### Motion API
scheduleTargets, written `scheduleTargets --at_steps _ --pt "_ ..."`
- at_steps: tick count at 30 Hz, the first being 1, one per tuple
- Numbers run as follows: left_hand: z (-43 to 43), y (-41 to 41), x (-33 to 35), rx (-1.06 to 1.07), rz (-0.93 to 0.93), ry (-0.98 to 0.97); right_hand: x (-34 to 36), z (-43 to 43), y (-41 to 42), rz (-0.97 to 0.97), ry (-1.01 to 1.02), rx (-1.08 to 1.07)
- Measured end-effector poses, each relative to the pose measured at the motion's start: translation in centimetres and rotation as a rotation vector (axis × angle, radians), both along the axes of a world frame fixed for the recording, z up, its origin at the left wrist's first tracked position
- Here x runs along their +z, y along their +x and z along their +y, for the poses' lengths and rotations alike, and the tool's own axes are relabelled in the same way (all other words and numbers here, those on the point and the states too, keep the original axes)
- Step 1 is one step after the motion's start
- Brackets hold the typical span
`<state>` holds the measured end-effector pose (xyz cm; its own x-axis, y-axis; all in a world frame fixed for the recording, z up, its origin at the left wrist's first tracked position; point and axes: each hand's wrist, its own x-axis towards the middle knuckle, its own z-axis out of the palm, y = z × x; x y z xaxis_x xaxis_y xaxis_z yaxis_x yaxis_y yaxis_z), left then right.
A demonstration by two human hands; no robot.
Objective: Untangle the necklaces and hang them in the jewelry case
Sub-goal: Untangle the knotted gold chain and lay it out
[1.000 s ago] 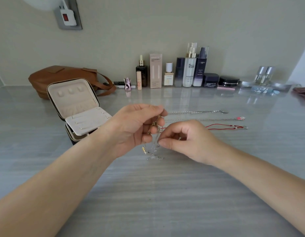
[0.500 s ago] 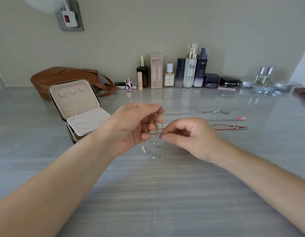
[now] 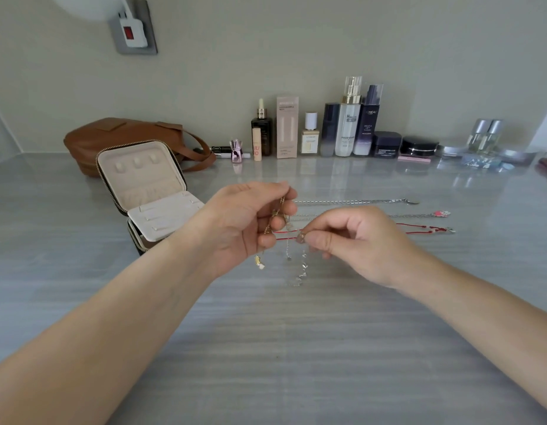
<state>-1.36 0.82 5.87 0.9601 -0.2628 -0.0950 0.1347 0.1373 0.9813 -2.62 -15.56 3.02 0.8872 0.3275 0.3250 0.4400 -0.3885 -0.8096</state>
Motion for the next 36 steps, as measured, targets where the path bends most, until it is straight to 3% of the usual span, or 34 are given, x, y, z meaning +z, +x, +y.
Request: scheduleTargets --at_steps 15,36 --pt "-0.2 0.1 -0.6 0.037 -0.054 0.213 1.4 -1.4 0.1 0.067 0.23 -0.173" --pt "0.2 0.6 -0.9 0.025 -0.086 0.25 1.5 -1.9 0.5 0.361 0.311 -0.069"
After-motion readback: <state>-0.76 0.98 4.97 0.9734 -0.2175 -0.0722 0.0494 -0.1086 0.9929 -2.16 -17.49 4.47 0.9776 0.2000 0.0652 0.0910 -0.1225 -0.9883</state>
